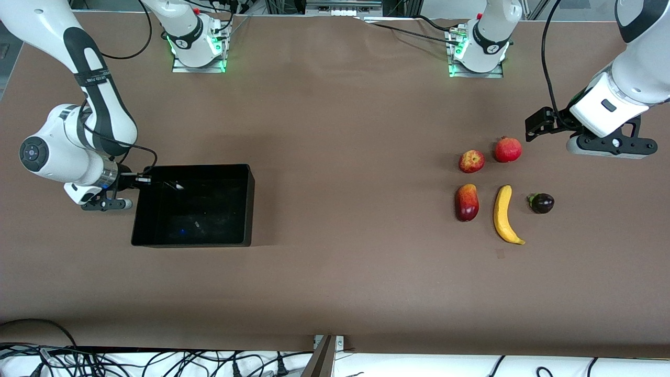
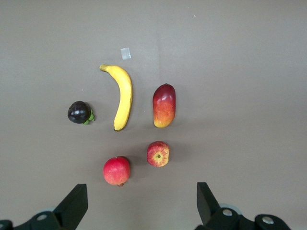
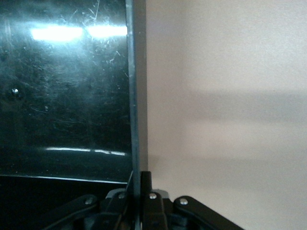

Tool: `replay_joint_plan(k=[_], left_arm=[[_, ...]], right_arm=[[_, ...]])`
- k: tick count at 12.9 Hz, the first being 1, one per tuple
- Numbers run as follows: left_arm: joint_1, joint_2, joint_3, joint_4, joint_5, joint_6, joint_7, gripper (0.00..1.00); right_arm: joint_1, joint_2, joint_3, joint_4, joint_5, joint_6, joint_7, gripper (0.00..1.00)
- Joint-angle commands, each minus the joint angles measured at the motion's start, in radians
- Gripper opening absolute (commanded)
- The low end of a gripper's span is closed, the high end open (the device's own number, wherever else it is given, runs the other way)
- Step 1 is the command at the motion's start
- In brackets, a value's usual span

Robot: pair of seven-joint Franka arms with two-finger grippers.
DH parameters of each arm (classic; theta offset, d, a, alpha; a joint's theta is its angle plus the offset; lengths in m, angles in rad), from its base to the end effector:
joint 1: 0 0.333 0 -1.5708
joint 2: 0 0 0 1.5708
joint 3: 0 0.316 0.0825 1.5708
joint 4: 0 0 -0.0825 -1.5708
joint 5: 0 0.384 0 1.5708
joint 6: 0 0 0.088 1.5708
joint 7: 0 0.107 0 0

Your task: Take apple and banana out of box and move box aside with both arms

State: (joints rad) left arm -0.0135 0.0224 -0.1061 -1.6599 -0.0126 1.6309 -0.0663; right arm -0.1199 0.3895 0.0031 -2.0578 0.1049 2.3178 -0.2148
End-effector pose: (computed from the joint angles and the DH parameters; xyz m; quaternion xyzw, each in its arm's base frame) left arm 0.5586 -0.0678 0.5750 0.9993 -0.0261 -0.0262 0.0050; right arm 0.5752 -0.0655 0.2343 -0.9972 -0.0107 0.0577 0.0468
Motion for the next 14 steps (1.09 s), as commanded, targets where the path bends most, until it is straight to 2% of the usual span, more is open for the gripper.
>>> replay_joint_plan(k=[1, 2, 4, 6, 8, 10, 12, 14], left_arm=[[0.003, -0.004, -0.003, 0.014, -0.020, -0.016, -0.010, 1.00], [0.003, -0.004, -0.003, 0.014, -0.021, -0.016, -0.010, 1.00], [0.003, -0.004, -0.003, 0.014, -0.021, -0.017, -0.010, 1.00], [0.001, -0.004, -0.004, 0.014, -0.021, -0.016, -0.012, 1.00], [0.001, -0.004, -0.004, 0.014, -0.021, -0.016, -0.012, 1.00], [0.001, -0.004, -0.004, 0.014, -0.021, -0.016, -0.012, 1.00], [0.001, -0.004, -0.004, 0.014, -0.021, -0.016, -0.013, 1.00], [0.001, -0.006, -0.003, 0.014, -0.021, -0.028, -0.012, 1.00]], right_arm=[[-0.014, -0.035, 0.003, -0.035, 0.010, -0.011, -0.005, 0.51], [-0.014, -0.040, 0.008, -0.032, 0.010, -0.012, -0.014, 1.00], [-0.007, -0.066, 0.012, 0.031, 0.006, -0.070, -0.020, 1.00], [-0.003, -0.050, 0.012, 0.211, -0.004, -0.264, -0.043, 1.00], [0.067, -0.058, 0.003, 0.374, -0.008, -0.439, -0.063, 1.00], [0.065, -0.050, 0.002, 0.526, 0.009, -0.604, -0.069, 1.00], [0.078, -0.084, 0.011, 0.568, -0.007, -0.676, -0.051, 1.00], [0.089, -0.186, 0.015, 0.550, -0.049, -0.696, 0.004, 1.00]])
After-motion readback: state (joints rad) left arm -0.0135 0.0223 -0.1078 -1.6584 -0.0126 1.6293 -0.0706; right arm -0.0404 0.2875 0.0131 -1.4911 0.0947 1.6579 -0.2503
